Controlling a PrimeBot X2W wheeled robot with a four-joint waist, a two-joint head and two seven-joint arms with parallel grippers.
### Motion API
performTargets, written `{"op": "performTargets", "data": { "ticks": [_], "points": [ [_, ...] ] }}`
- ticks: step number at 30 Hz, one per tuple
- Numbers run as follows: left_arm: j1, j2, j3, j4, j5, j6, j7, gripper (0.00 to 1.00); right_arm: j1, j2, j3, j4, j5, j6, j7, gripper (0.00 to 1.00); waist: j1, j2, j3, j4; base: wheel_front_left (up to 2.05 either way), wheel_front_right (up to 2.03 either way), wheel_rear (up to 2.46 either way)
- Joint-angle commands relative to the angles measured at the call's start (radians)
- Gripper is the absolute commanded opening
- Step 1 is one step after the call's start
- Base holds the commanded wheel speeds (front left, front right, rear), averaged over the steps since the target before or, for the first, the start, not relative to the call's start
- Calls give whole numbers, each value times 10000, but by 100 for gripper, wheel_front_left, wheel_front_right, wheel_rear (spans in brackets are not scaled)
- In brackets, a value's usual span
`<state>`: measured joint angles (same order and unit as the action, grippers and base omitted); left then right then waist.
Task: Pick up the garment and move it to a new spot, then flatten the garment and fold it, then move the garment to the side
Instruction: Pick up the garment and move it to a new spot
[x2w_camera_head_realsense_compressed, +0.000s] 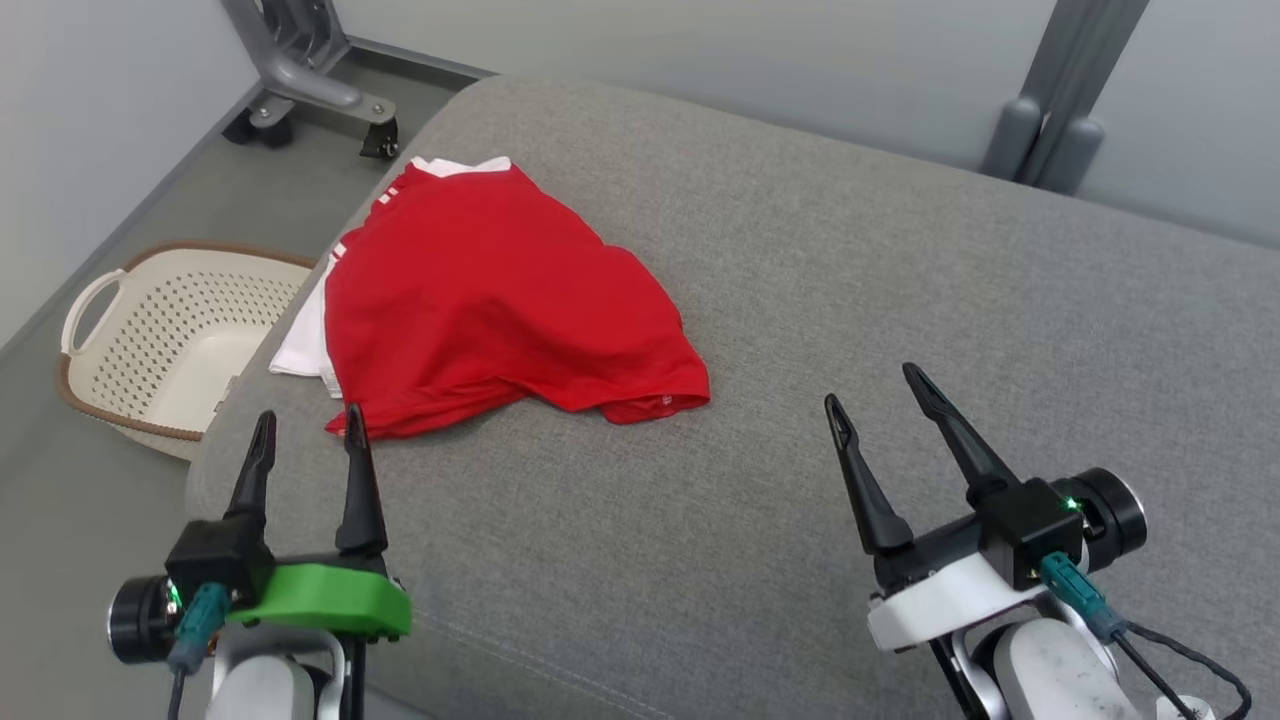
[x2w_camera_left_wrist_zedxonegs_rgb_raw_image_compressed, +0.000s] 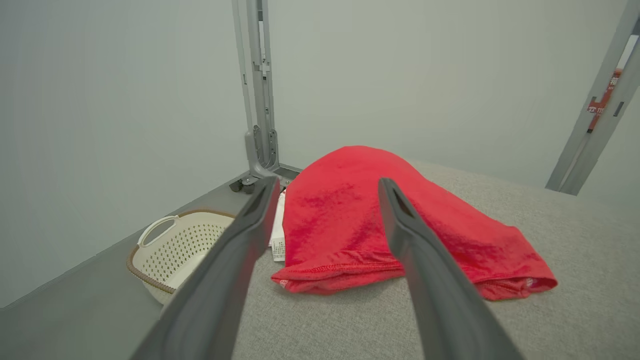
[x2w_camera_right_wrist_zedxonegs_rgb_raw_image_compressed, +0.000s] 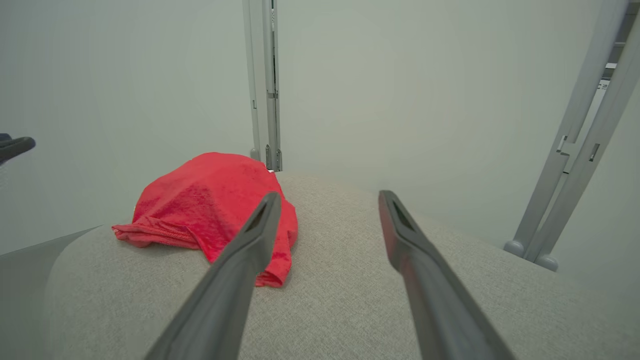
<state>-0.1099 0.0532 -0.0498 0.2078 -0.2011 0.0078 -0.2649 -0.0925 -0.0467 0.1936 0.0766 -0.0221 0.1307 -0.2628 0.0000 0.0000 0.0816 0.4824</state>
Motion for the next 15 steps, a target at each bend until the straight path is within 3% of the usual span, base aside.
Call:
{"op": "performTargets", "data": {
  "ticks": [1, 8, 15],
  "points": [
    [-475, 176, 102, 222, 158, -142, 5, 100, -221, -64, -67, -68, -247, 1, -32, 100, 0, 0, 896, -473, 0, 0, 0],
    [-2987, 952, 228, 2317, 256, -808, 19, 100, -877, -54, -487, -267, -1102, 1, -32, 100, 0, 0, 2300, -914, 0, 0, 0],
    [-5755, 1717, -132, 4784, -260, -1294, 1468, 100, -1300, -45, -903, -442, -1411, 1, -32, 100, 0, 0, 3312, -1277, 0, 0, 0]
  ]
}}
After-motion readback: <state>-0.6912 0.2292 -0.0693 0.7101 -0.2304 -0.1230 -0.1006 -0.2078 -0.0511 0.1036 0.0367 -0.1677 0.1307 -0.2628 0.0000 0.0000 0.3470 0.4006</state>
